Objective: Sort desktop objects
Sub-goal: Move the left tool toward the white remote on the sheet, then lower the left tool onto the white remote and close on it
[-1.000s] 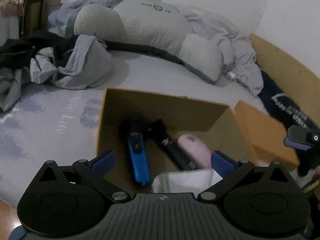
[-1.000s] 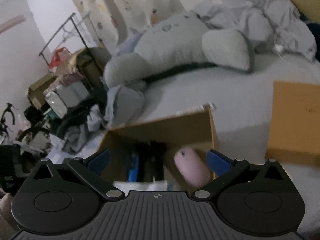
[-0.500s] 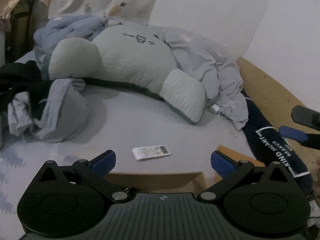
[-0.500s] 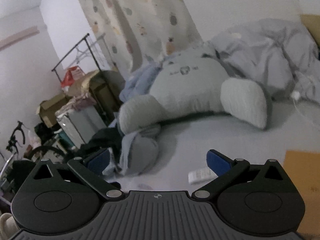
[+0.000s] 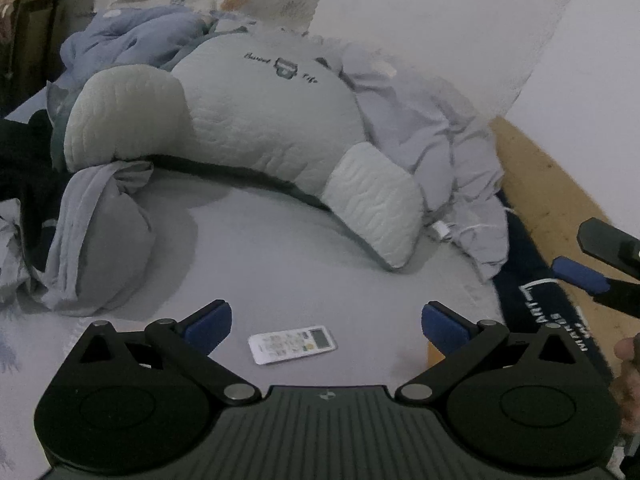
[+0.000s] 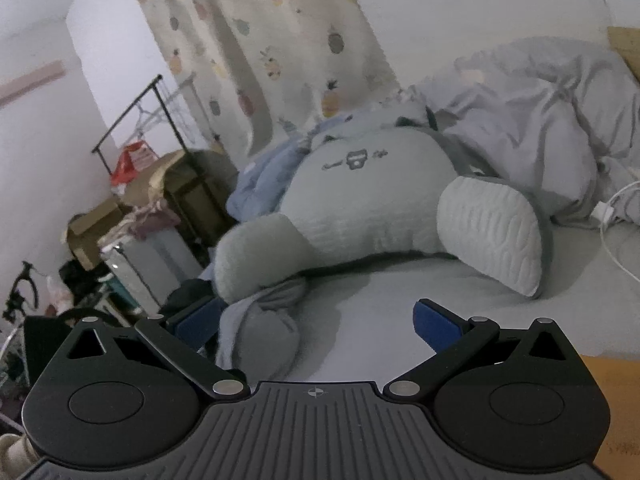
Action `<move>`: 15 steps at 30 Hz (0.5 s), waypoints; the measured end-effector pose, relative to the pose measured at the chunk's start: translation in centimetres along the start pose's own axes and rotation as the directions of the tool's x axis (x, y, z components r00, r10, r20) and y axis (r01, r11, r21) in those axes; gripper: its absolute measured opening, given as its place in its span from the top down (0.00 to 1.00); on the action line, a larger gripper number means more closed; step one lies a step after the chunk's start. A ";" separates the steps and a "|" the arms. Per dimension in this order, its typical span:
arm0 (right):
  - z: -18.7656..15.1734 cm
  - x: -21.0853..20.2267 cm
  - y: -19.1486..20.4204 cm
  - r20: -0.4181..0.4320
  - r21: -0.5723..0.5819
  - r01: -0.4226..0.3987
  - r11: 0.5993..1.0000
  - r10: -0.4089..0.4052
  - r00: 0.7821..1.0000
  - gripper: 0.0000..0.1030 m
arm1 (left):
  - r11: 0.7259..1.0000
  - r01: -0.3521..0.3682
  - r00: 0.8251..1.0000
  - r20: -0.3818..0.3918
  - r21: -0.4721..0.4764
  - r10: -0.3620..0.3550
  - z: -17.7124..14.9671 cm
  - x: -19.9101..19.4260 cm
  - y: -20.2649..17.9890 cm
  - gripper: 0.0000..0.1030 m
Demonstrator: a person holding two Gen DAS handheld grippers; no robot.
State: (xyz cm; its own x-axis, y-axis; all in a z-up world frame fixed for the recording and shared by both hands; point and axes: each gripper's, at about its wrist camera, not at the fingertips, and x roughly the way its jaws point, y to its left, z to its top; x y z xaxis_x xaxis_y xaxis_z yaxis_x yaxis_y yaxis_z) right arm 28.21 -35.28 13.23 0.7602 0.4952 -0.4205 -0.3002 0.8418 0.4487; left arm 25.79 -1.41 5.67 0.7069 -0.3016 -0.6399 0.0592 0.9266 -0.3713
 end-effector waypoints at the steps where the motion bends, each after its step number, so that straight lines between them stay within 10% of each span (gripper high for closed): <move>1: 0.1 0.7 -0.4 -0.010 0.001 0.002 1.000 -0.002 1.000 0.00 | 1.000 -0.011 1.000 -0.012 -0.001 0.011 0.1 0.7 0.1 0.00; 15: -2.7 12.5 -7.2 -0.288 -0.037 0.035 0.999 -0.045 0.957 0.00 | 0.986 -0.065 0.964 -0.264 -0.154 0.023 -1.3 13.3 4.3 0.00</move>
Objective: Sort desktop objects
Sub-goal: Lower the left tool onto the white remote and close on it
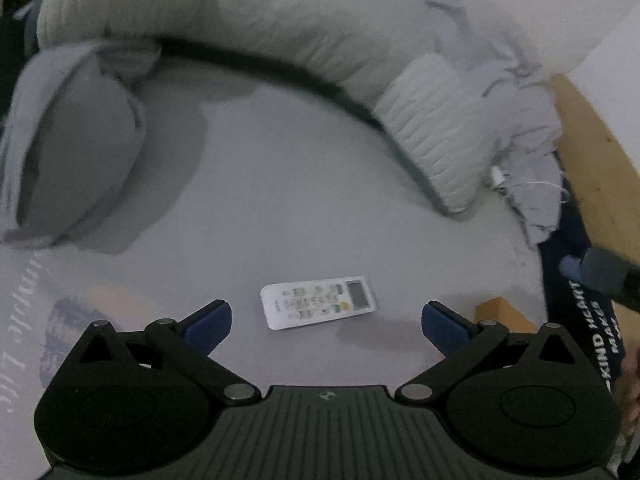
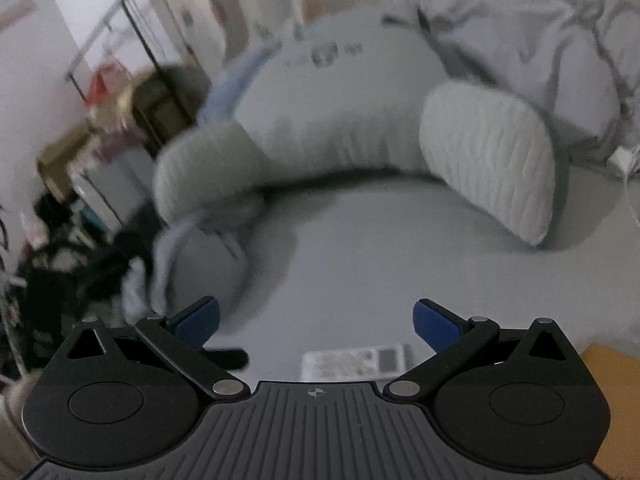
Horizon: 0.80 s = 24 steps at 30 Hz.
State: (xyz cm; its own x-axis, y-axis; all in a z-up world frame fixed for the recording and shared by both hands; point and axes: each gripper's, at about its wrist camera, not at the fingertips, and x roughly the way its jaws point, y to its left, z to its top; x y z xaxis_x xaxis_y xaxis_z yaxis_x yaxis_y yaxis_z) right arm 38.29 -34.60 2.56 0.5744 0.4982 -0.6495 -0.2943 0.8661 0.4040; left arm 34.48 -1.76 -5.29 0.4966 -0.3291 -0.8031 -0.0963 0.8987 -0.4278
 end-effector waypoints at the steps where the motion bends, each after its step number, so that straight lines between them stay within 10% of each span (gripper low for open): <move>1: -0.1 1.1 -0.5 -0.028 -0.001 0.005 1.000 -0.005 1.000 0.00 | 1.000 -0.003 1.000 -0.014 -0.014 0.003 0.2 0.8 0.3 0.00; 20: -4.6 15.0 -7.7 -0.293 0.026 0.067 0.997 -0.056 0.954 0.01 | 0.980 -0.137 0.967 -0.235 -0.144 0.101 1.7 10.7 2.7 0.00; 24: -4.6 16.1 -7.9 -0.296 0.020 0.049 0.999 -0.041 0.954 0.22 | 0.976 -0.144 0.961 -0.258 -0.166 0.098 1.6 11.8 2.8 0.01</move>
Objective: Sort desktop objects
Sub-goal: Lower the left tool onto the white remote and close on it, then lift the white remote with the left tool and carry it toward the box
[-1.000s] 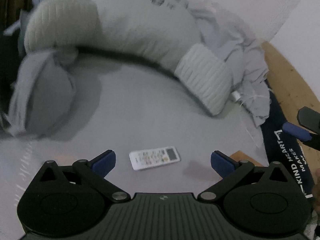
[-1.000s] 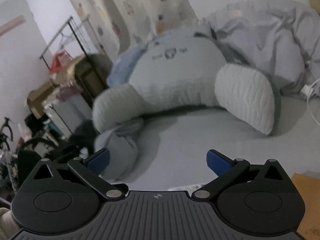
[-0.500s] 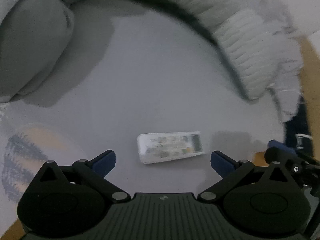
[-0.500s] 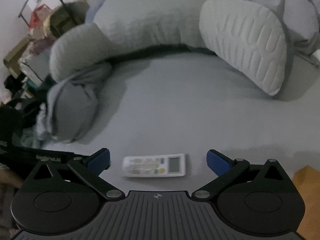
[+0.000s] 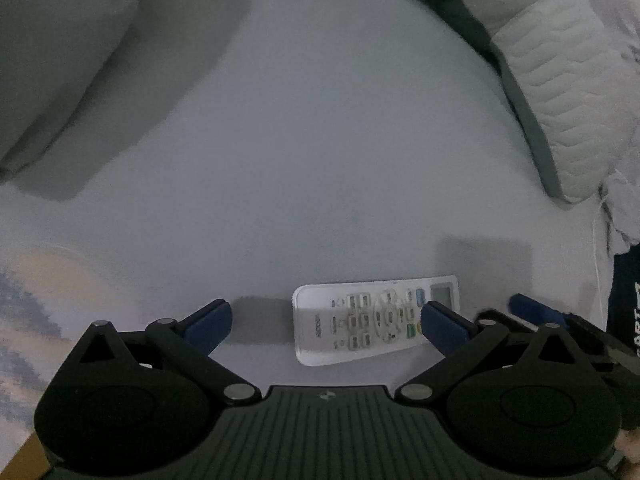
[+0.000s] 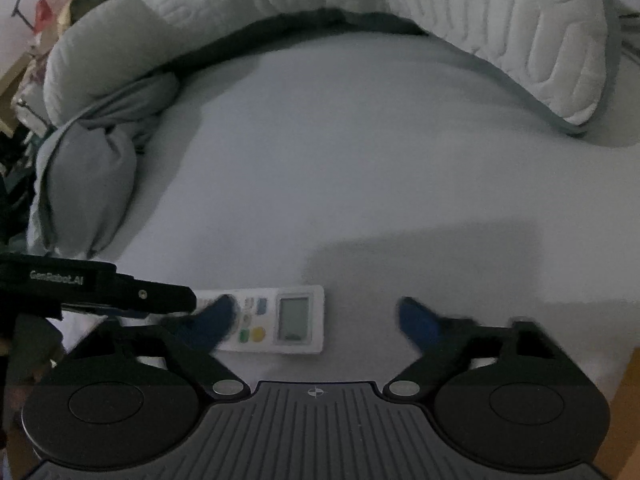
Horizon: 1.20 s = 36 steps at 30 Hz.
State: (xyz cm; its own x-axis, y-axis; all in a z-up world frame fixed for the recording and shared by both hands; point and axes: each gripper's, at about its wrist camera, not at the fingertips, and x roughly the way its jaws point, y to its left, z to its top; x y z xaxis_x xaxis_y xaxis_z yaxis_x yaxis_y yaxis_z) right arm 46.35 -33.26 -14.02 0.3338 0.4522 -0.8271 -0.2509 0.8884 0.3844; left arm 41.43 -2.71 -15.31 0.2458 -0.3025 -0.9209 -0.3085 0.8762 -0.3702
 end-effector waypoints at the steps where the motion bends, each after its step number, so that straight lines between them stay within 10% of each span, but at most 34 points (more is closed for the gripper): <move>1: 0.0 0.4 0.1 -0.015 -0.015 0.003 1.000 -0.004 1.000 0.24 | 1.000 -0.002 1.000 -0.005 0.001 0.002 0.0 0.2 -0.1 0.02; 8: -0.1 2.0 0.0 -0.055 -0.056 -0.038 0.998 0.035 0.998 0.45 | 1.000 0.005 1.000 -0.009 -0.004 -0.005 0.0 0.0 0.0 0.14; 18: 0.3 2.5 -0.4 -0.072 -0.060 -0.085 0.995 0.081 0.994 0.48 | 0.998 0.053 0.998 -0.021 -0.037 -0.053 -0.1 0.5 1.0 0.49; 36: -0.1 1.6 1.6 -0.055 -0.049 -0.045 0.998 0.042 0.998 0.55 | 0.997 0.076 0.997 -0.007 0.001 -0.076 -0.6 0.5 -0.2 0.50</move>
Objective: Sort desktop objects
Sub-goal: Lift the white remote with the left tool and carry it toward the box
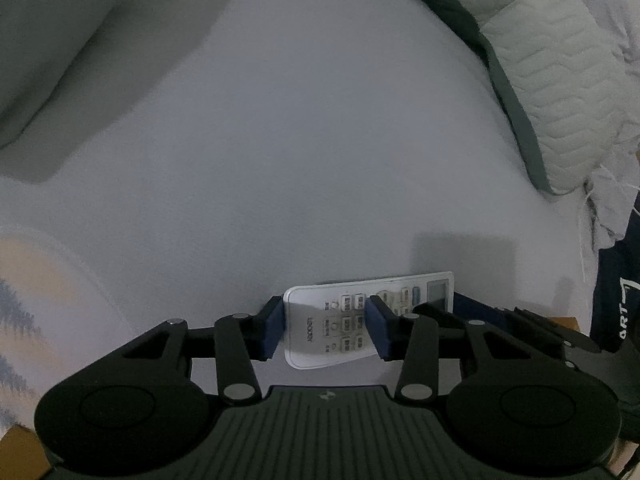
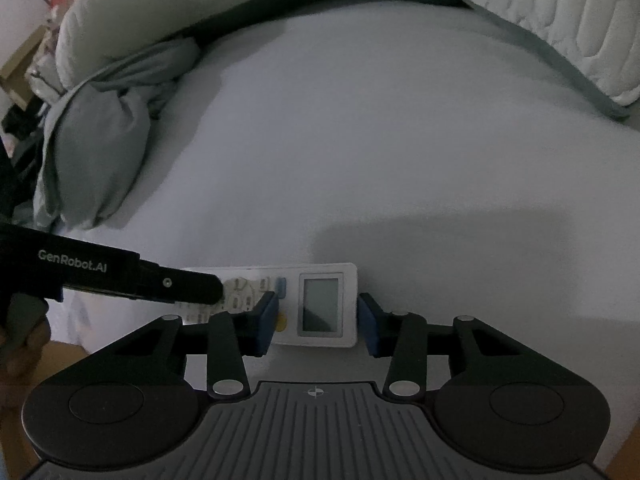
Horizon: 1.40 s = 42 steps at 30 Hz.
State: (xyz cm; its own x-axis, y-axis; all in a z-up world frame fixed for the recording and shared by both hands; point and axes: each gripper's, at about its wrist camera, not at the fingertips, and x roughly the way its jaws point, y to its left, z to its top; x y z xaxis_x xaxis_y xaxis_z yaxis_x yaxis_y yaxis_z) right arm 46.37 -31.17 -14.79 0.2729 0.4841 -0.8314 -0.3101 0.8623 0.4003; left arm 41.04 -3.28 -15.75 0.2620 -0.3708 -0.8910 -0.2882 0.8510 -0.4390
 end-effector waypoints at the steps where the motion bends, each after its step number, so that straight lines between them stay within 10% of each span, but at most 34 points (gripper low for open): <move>1: 0.0 -0.3 0.2 0.002 -0.002 0.005 1.000 -0.005 1.000 0.55 | 1.000 0.004 1.000 0.002 0.002 -0.004 0.0 -0.2 -0.2 0.50; 21: 0.0 -12.3 5.7 0.155 -0.033 0.083 0.996 -0.077 0.985 0.55 | 0.991 0.074 0.987 0.133 0.108 -0.088 -2.2 -10.6 -5.2 0.50; 42: -4.3 -29.8 16.7 0.372 -0.105 0.153 0.983 -0.103 0.922 0.55 | 0.962 0.135 0.928 0.310 0.237 -0.206 -10.1 -26.2 -8.6 0.50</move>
State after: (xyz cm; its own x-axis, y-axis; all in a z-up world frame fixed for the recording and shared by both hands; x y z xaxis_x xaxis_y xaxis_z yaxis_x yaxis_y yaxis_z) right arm 29.14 -31.82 15.01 0.6228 0.4128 -0.6646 -0.3591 0.9055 0.2259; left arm 27.37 -4.63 10.15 0.5879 -0.4047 -0.7004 -0.0237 0.8569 -0.5149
